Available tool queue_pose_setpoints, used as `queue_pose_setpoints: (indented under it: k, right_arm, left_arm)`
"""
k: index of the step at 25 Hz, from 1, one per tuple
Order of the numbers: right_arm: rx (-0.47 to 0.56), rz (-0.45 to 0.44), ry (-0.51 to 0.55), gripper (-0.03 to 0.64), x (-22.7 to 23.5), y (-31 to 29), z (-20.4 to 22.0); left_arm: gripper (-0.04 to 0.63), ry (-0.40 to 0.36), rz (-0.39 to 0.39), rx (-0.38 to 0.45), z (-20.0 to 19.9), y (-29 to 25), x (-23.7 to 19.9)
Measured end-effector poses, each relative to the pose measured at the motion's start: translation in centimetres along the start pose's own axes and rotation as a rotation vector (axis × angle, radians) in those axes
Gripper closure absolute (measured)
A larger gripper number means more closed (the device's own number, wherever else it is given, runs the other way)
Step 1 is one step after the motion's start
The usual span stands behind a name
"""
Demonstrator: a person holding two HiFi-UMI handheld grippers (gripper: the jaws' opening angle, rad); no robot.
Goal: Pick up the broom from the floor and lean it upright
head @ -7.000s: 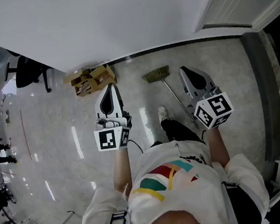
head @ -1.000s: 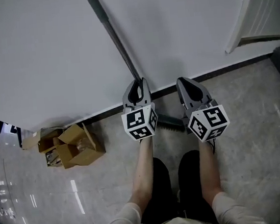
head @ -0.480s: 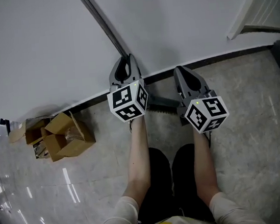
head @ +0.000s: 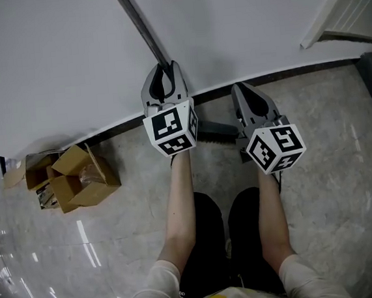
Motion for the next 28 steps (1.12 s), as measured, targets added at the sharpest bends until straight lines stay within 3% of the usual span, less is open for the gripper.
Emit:
queue_pose_setpoints:
  k: [5,8,11,13,17,19,20,23,28]
  right_arm:
    - [0.026,-0.045,0.005,0.604,-0.9,-0.3,-0.2]
    - [0.019,-0.046,0.008,0.604,-1.2,-0.6,-0.4]
    - [0.02,-0.034,-0.016,0.604,-1.2,-0.9,-0.3]
    - [0.022,-0.032,-0.03,0.603,-1.4,-1.4,-0.1]
    - [0.016,-0.046,-0.029,0.604,-2.1,-2.2,0.0]
    - [0.011,-0.051,-0.022,0.604,-2.6,-2.5,0.1]
    - [0.009,-0.052,-0.02,0.604,-2.8,-2.6,0.2]
    - [0.005,-0.054,-0.021,0.604,-3.1,-3.0,0.3]
    - [-0.004,-0.044,0.025,0.604,-3.5,-3.1,0.4]
  left_arm:
    - [0.343,0.036,-0.015,0.06,-0.8,0.6,-0.8]
    - [0.342,0.05,-0.038,0.058,-1.4,1.4,-1.4]
    - [0.342,0.075,-0.002,-0.002,-1.1,1.9,-1.4]
    - [0.342,0.074,-0.024,-0.024,-0.9,2.8,-1.6]
    - [0.344,0.13,-0.047,-0.015,-0.9,5.1,-2.1]
    - [0.345,0.102,-0.035,-0.032,-0.8,5.4,-1.8]
    - [0.36,0.082,-0.033,-0.045,-0.7,5.5,-1.6]
    - [0.528,0.052,-0.058,-0.058,-0.4,5.8,-1.3]
    - [0.551,0.038,-0.116,-0.008,-0.9,6.7,-1.8]
Point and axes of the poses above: the fingertips, and each gripper's own axes: y backward along the fingers, x to its right, z out of its underside, the point moved 10 cm from there along y, backward along the fingers, and after that the axes turned 6 degrees about -x, right-handed, at the moved point
